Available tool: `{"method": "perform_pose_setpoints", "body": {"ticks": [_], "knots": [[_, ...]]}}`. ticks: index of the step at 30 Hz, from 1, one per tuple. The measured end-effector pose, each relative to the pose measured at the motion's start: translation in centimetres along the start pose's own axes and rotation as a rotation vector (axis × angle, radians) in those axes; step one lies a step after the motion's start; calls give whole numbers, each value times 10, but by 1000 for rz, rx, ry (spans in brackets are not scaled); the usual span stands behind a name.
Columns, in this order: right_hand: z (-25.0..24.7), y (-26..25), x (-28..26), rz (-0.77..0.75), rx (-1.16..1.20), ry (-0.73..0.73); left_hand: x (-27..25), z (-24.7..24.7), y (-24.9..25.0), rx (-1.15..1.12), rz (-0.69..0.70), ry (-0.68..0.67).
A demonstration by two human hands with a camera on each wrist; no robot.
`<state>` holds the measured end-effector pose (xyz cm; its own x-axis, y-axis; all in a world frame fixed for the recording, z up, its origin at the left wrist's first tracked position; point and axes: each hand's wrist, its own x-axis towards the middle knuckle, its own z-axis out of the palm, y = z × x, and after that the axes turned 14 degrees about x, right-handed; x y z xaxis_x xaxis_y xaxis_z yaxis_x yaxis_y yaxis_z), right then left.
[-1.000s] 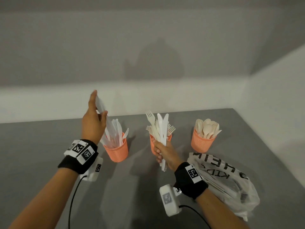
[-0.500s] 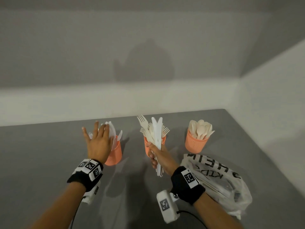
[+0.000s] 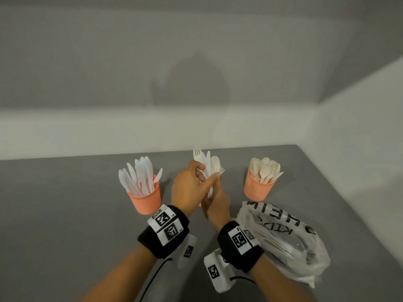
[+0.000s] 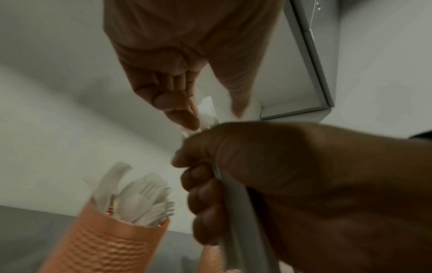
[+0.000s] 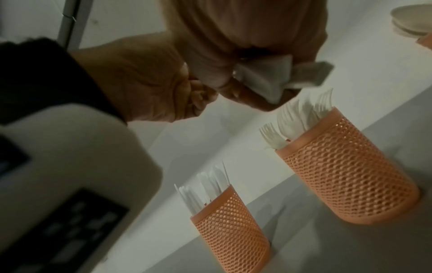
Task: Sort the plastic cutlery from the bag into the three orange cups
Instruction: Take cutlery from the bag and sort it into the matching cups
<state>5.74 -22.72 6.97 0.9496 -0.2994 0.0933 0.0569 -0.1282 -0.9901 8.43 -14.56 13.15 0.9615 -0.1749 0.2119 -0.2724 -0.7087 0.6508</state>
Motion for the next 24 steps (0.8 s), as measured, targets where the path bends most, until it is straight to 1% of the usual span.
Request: {"method": "perform_pose_setpoints", "body": {"ticks": [3, 6, 12, 15, 18, 19, 22, 24], "knots": [[-8, -1, 2, 49, 50, -14, 8, 10, 3, -71, -41, 15], [-11, -1, 0, 93, 114, -66, 9, 13, 3, -35, -41, -16], [-10, 2, -1, 103, 170, -188, 11, 7, -3, 9, -42, -77], [-14, -11, -3, 66, 249, -235, 16, -2, -10, -123, -76, -137], [-18, -20, -5, 27, 338, -284, 20, -15, -14, -212, -99, -139], [-18, -22, -5, 41, 345, -286, 22, -20, -14, -263, -112, -140], [-16, -20, -4, 171, 341, -243, 25, -39, -13, -426, -120, -167], [-13, -21, -1, 184, 386, -202, 27, -53, -15, -483, -100, -146]]}}
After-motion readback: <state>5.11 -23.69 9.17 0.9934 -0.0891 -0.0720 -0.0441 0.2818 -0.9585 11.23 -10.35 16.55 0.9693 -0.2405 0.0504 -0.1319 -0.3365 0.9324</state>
